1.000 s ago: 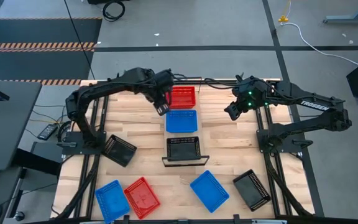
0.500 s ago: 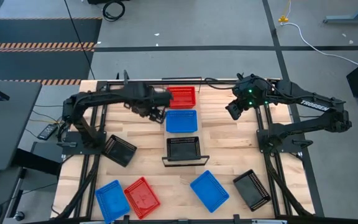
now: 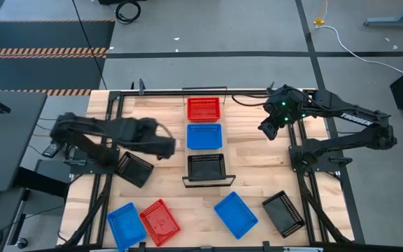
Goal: Stack baskets on shelf by color
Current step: Stack the left black bin on the black bin on the shelf
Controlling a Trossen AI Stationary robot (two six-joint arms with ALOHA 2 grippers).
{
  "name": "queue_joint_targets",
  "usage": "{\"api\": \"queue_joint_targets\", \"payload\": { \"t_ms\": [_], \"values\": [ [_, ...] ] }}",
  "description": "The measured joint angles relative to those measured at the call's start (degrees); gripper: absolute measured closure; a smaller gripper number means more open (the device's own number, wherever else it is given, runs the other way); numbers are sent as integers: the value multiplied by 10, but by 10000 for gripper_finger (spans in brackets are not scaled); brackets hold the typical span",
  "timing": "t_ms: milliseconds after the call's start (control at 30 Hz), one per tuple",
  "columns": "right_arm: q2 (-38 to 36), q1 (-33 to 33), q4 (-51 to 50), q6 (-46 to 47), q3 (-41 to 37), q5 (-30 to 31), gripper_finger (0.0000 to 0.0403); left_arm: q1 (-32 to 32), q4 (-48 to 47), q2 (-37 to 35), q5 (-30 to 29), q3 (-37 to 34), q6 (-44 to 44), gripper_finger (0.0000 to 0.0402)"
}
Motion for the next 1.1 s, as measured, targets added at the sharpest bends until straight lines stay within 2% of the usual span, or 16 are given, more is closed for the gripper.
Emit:
{"api": "queue_joint_targets", "payload": {
  "t_ms": [233,367,467,600,667,800,1100],
  "values": [
    [-19,0,5,-14,0,15,281,-70,32,-130,12,-187,-231,188],
    [-20,0,7,-16,0,16,281,-60,136,-195,41,-307,-287,190],
    [-18,0,7,-13,0,16,281,-39,210,-211,84,-386,-312,184],
    [-19,0,7,18,0,13,281,-13,261,-212,156,-468,-340,169],
    [-19,0,7,33,0,12,281,-3,271,-213,175,-497,-347,163],
    [-20,1,8,39,0,11,281,29,292,-212,172,-526,-348,153],
    [-19,1,9,55,0,10,281,107,322,-198,104,-527,-337,153]
  ]
}}
